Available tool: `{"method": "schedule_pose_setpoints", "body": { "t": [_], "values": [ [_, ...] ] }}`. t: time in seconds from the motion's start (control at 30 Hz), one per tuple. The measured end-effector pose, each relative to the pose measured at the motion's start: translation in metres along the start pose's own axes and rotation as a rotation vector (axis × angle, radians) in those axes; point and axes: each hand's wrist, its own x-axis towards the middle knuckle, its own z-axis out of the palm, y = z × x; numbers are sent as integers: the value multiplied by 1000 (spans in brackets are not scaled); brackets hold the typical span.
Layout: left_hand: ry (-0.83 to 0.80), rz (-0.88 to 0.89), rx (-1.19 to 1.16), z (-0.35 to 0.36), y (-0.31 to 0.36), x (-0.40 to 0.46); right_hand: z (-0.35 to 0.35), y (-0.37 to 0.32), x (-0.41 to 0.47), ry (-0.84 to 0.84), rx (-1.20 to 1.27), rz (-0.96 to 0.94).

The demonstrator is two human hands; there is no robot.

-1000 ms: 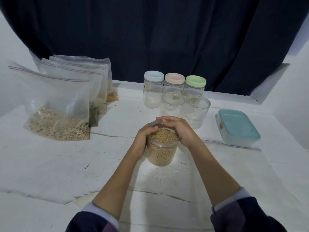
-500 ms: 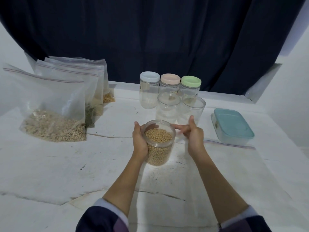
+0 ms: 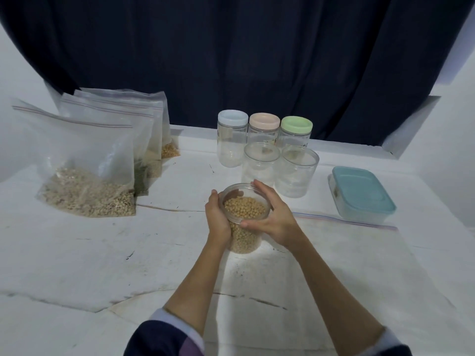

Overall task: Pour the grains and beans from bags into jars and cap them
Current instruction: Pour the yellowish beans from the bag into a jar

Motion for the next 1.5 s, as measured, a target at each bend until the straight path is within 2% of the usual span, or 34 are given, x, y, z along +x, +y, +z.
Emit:
{"method": "schedule_pose_setpoints", "body": {
  "t": [0.13,0.2,0.43,0.53,0.73,0.93,1.0,1.1,1.13,1.2,1.27,1.37,1.5],
  "values": [
    [94,44,-7,-1,-7,3,17,4,-7,175,19,-26],
    [116,68,-4,-1,-5,3,22,2,-8,203,47,-27],
    [189,138,118,35,-6,-13,-21,-10,-7,-7,167,92],
    [152,135,153,60,-8,-14,-45,-12,-4,51,241,127],
    [143,103,173,91,-27,-4,-74,-4,7,160,202,173],
    [133,92,190,96,-35,-2,-80,-3,11,175,137,250],
    [81,69,214,90,-38,3,-83,-12,19,205,-34,275],
    [24,48,218,79,-37,10,-84,-34,37,199,-666,204],
    [59,69,249,73,-34,13,-81,-43,46,200,-765,128],
    [134,112,340,59,-24,21,-69,-55,65,165,-785,40],
    [139,104,444,43,-13,29,-55,-59,88,73,-857,29],
    [125,82,531,21,4,37,-34,-55,117,-68,-1085,123],
    [103,132,623,-8,23,44,-7,-47,132,-123,-1317,297]
  ]
}}
